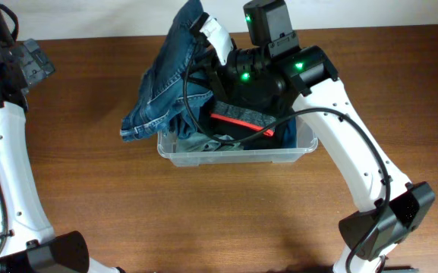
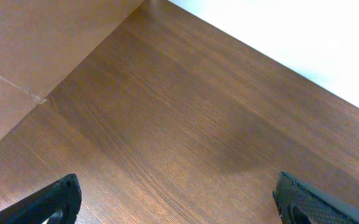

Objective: Pack container
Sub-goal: 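Lower the blue jeans into the container over the black clothes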

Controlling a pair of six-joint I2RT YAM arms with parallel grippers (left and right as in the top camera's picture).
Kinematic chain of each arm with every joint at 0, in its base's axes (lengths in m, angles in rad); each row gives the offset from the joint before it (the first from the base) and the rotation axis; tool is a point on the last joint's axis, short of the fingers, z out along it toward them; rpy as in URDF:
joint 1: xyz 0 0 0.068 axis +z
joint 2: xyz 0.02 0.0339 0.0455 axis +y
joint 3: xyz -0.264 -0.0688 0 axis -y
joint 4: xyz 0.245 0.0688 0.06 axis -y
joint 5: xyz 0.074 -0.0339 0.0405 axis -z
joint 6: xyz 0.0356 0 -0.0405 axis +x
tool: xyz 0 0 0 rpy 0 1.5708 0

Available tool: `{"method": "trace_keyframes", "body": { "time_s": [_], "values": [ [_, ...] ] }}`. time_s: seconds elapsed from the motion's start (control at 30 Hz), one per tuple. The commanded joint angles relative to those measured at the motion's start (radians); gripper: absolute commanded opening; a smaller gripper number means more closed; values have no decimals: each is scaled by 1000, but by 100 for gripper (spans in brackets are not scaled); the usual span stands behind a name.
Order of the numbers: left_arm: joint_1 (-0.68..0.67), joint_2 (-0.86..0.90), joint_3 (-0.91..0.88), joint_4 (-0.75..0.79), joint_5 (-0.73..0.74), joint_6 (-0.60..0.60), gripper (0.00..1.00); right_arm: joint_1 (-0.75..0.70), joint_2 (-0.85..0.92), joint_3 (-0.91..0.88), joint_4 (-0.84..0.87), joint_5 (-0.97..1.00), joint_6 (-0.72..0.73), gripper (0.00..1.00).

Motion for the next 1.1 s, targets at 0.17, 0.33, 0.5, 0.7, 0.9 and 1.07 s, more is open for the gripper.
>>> {"method": "trace_keyframes", "body": {
  "time_s": [0.17,0.33,0.5,0.7,0.9,1.07],
  "values": [
    [2,-12,2,2,-4,-10,99,1,-37,51,-43,-94,-80,4],
    [2,-12,2,2,-4,-10,99,1,-36,51,-105,6,-92,4],
    [2,-12,2,2,-4,-10,99,1,-35,51,-142,97,-93,4],
    [2,-12,2,2,-4,-10,99,1,-29,50,-168,220,-92,4],
    [2,-12,2,2,-4,-10,99,0,-26,50,-188,341,-93,4],
    [2,-12,2,2,-4,-10,99,-26,-26,50,-194,404,-92,4]
  ]
}}
